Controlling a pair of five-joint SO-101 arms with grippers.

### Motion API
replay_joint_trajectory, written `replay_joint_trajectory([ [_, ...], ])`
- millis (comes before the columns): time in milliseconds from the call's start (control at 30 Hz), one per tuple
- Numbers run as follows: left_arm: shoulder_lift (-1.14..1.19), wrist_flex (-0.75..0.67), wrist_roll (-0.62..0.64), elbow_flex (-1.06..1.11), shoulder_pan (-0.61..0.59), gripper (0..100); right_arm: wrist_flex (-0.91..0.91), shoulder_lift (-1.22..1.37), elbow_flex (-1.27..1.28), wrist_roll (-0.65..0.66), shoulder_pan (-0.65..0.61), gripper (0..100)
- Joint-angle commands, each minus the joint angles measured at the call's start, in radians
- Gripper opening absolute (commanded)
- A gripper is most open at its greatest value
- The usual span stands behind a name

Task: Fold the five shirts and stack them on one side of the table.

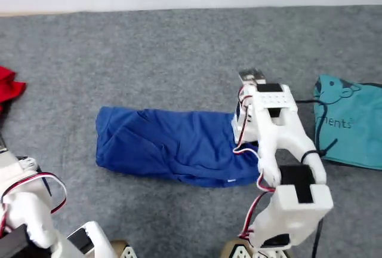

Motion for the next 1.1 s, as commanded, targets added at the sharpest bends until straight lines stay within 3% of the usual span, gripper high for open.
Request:
replay_joint_trajectory([
  [0, 0.002, -0.020, -0.011, 0.001, 0.000, 0, 0.065, -0.104, -0.112, 0.023, -0.070, 1.0],
  [567, -0.025, -0.012, -0.011, -0.002, 0.000, 0, 0.070, -0.094, -0.367, 0.021, -0.509, 1.0],
  [1067, -0.258, -0.014, -0.009, 0.107, 0.000, 0, 0.053, 0.363, -0.890, 0.026, -0.733, 0.9],
])
